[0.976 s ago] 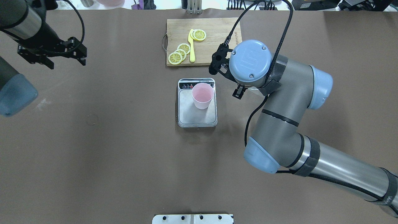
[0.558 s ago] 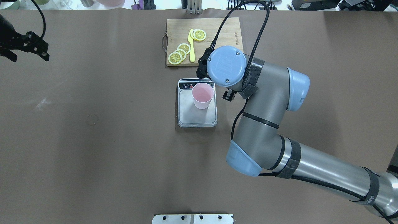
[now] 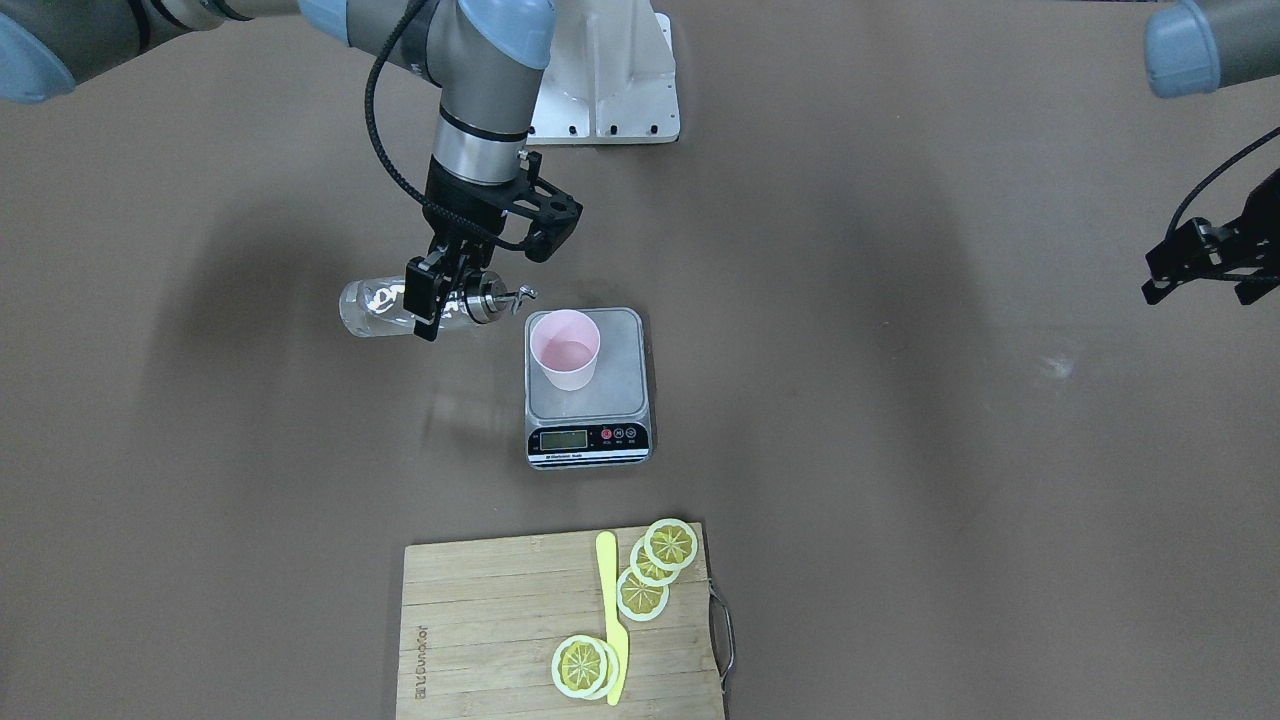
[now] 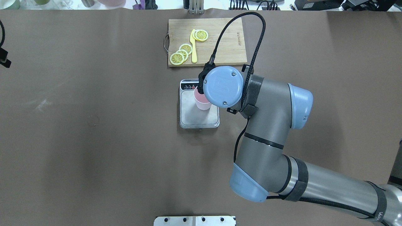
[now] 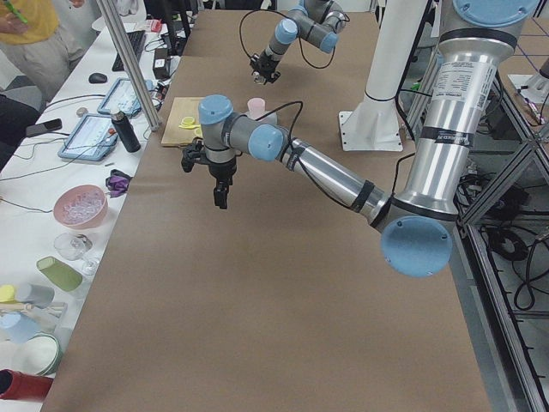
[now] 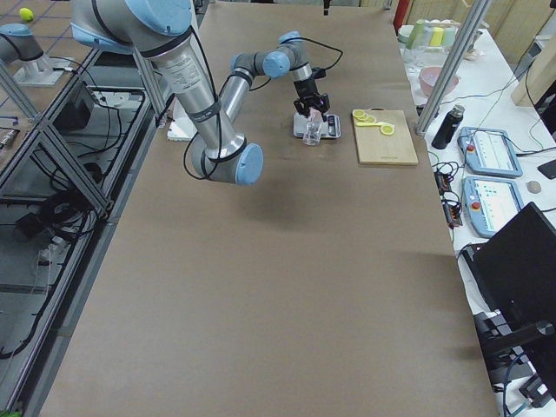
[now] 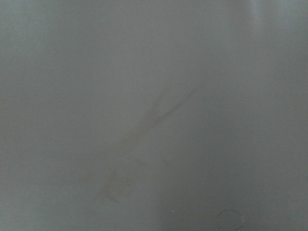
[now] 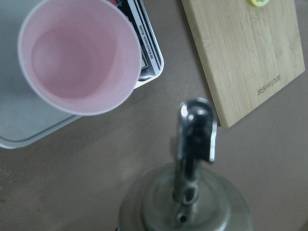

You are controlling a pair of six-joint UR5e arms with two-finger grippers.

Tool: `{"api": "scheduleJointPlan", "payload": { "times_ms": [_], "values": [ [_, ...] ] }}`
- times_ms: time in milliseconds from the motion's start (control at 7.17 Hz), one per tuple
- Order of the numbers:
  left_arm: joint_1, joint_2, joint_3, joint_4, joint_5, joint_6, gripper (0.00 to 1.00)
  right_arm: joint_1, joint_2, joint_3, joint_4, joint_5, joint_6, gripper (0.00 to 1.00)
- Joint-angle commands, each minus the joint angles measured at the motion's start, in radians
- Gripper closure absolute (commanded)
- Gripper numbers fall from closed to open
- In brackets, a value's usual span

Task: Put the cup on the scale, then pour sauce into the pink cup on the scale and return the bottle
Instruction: 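Move the bottle with the right gripper over the pink cup while the left arm withdraws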

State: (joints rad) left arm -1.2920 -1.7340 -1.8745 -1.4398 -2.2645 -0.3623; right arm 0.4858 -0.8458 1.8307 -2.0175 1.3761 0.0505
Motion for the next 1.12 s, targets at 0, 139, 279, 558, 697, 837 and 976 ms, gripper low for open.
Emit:
{"api": "scheduleJointPlan", "payload": {
  "times_ms": [0,139,279,558,697,837,976],
  "values": [
    [-0.05,0.115,0.038,-0.141,-0.001,0.077,0.02,-0.042,-0.025,0.016,-0.05,-0.058,0.0,0.55],
    [-0.078,0.148,0.058,-0.157,-0.003,0.145,0.02,-0.05,-0.016,0.015,-0.081,-0.06,0.0,0.55],
    [-0.111,0.149,0.095,-0.157,-0.024,0.204,0.02,-0.05,-0.016,0.01,-0.083,-0.06,-0.001,0.55],
    [-0.162,0.178,0.139,-0.157,-0.047,0.287,0.02,-0.041,-0.01,-0.001,-0.078,-0.062,-0.008,0.55],
    [-0.177,0.189,0.147,-0.157,-0.047,0.29,0.02,-0.018,0.007,-0.016,-0.075,-0.06,-0.009,0.55],
    [-0.184,0.195,0.15,-0.156,-0.047,0.289,0.02,-0.007,0.039,-0.052,-0.073,-0.06,-0.008,0.55],
    [-0.184,0.205,0.155,-0.157,-0.046,0.29,0.02,0.002,0.069,-0.094,-0.072,-0.058,-0.008,0.55]
  ]
}}
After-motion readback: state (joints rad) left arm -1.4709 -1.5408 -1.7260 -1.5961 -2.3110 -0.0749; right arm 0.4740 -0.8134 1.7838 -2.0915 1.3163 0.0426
